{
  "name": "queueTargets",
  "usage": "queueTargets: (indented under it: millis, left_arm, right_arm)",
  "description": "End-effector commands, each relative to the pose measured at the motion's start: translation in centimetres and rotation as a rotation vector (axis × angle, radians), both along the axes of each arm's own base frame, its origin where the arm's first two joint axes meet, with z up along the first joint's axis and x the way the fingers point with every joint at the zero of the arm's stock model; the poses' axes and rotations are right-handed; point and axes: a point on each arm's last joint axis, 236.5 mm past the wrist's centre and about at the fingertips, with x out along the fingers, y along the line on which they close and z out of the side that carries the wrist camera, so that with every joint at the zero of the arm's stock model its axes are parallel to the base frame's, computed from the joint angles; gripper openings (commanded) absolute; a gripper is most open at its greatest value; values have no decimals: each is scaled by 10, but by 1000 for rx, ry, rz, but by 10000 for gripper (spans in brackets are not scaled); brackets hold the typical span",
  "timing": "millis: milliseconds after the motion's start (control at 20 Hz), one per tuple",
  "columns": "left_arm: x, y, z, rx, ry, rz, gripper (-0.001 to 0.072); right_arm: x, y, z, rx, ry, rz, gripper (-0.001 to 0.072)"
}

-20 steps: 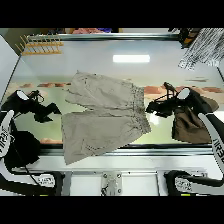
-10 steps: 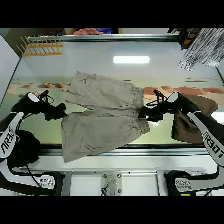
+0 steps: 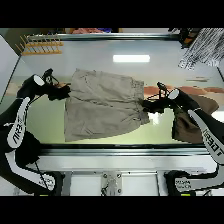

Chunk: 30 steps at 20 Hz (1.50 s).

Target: Fold the clothes and pants, and hang the long-sleeved shirts on hangers.

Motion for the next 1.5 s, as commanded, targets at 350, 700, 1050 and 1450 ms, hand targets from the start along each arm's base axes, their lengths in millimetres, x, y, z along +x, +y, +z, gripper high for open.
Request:
queueTargets:
  millis: [350,700,1050,1450]
  left_arm:
    - [2,58,85,78,-39,57,604]
    - [-204,65,-5,21,324,182,610]
    - [-253,8,-55,-186,315,315,610]
    - [-238,-24,-60,-187,243,264,602]
  right_arm:
    - [27,-40,86,-26,-195,-64,652]
    - [-26,-48,166,-108,-311,11,651]
    - [-47,-40,193,-84,-356,25,652]
    - [-58,-37,190,-75,-317,45,652]
